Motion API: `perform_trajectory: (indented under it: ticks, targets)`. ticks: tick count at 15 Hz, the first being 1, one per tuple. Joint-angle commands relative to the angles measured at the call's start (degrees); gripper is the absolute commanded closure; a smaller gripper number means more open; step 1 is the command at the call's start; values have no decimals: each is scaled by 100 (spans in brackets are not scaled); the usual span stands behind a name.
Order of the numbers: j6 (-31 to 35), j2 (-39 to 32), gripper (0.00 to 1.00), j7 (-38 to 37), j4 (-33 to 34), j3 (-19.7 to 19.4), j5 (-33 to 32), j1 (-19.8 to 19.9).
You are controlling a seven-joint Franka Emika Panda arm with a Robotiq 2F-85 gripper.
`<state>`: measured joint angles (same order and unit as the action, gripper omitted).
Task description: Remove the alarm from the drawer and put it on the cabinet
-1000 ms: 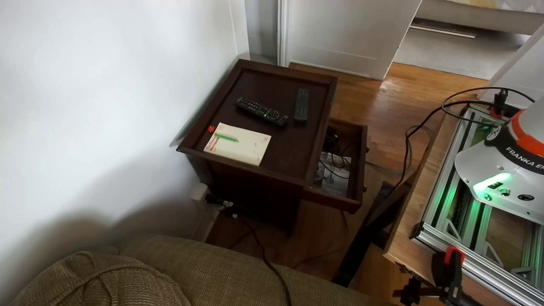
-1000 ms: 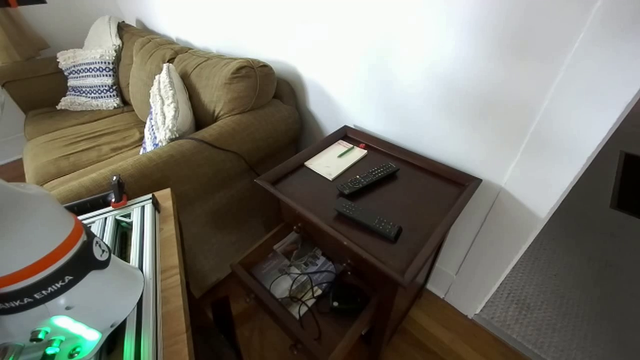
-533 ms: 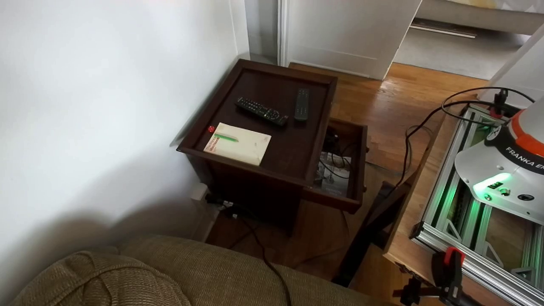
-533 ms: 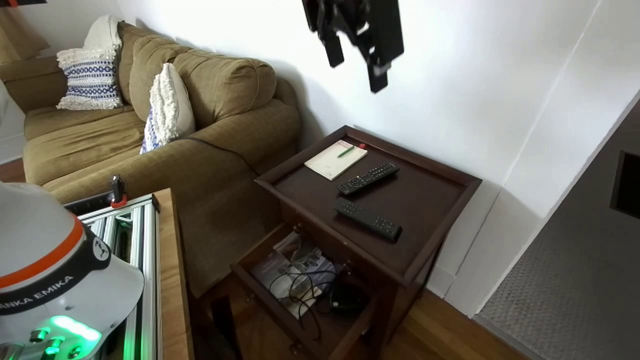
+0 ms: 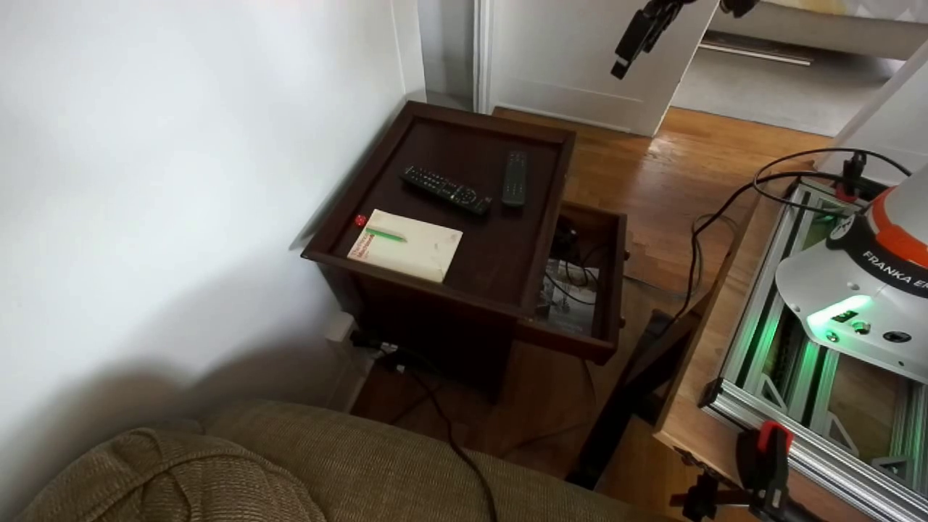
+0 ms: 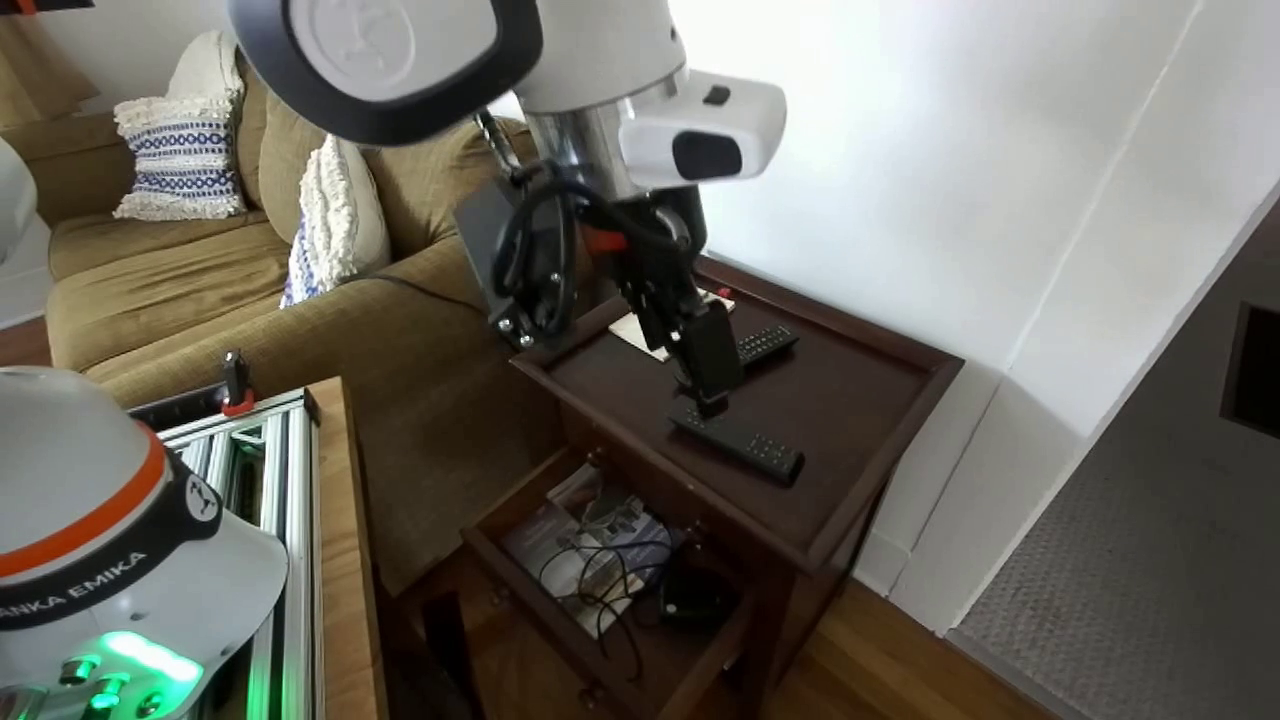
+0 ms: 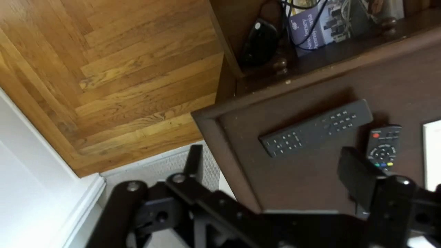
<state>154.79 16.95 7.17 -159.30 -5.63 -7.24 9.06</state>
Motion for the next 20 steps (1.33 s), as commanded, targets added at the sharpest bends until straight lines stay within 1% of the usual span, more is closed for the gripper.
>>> perform_trajectory:
  ticks: [1,4,5,8,15,17,18,19,20]
  targets:
    - [266,-905,0,-694,7,156,-648,374]
    - [148,-1493,0,-301,12,-38,-606,207]
    - [86,-1120,0,-378,12,-37,-488,160]
    - [87,-1494,0,-349,55,-60,-483,129]
    - [87,-1515,0,-343,76,-62,-483,127]
    - [96,-1789,0,-354,86,-50,-446,90]
    - [190,-1921,0,-414,83,-48,-557,87]
    - [239,-2072,0,-305,80,-40,-484,53]
    - [246,-2235,0,-327,79,-42,-541,30]
